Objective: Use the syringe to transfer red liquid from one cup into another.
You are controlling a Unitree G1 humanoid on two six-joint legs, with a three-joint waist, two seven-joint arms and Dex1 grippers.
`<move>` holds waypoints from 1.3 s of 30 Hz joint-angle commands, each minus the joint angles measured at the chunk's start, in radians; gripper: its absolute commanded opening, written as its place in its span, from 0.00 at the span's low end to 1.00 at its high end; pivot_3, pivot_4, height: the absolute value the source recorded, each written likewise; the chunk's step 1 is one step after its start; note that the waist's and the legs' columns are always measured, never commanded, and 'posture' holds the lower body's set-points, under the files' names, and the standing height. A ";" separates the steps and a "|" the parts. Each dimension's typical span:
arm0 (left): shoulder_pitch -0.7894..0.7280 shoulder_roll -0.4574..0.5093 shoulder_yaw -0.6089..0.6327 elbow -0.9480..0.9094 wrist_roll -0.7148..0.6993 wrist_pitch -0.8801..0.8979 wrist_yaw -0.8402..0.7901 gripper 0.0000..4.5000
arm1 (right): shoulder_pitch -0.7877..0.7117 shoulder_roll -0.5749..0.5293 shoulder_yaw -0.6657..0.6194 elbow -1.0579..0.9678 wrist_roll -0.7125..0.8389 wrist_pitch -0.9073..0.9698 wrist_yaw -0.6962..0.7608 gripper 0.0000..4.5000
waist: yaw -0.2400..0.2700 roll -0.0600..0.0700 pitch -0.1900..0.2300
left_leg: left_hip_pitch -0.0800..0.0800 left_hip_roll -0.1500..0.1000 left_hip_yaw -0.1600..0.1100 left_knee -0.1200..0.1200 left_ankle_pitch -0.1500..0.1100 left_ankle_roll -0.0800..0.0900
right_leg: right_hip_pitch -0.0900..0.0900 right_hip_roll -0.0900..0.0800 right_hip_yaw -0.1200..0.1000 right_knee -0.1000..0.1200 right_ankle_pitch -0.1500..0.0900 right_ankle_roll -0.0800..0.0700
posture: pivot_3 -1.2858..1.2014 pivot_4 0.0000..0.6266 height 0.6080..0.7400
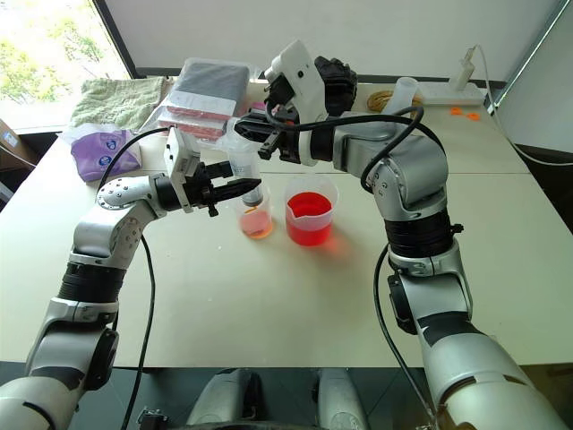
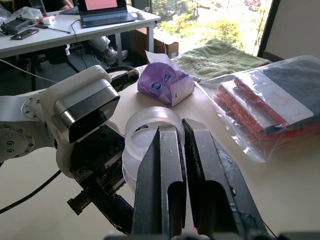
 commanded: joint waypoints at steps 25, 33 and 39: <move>-0.024 0.003 0.081 -0.081 -0.067 0.023 0.056 0.33 | -0.044 -0.151 -0.075 -0.009 0.072 0.053 0.099 0.76 | 0.002 0.000 0.000 | 0.000 0.000 0.000 0.000 0.000 0.000 | 0.000 -0.001 0.000 0.000 0.000 0.000 | 0.52 0.24 1.00; -0.108 0.010 0.163 -0.099 -0.235 0.290 0.144 0.33 | 0.017 -0.256 -0.163 -0.053 0.127 0.100 0.084 0.76 | 0.000 0.000 0.000 | 0.000 0.001 -0.001 0.000 0.000 0.000 | 0.000 -0.001 0.000 0.000 0.000 0.000 | 0.52 0.24 1.00; -0.214 0.025 0.252 -0.031 -0.320 0.454 0.247 0.33 | 0.092 -0.275 -0.181 -0.103 0.146 0.129 0.052 0.76 | 0.001 0.000 0.000 | 0.000 0.001 -0.001 0.000 0.000 0.000 | 0.000 -0.001 0.000 0.000 0.000 0.000 | 0.52 0.24 1.00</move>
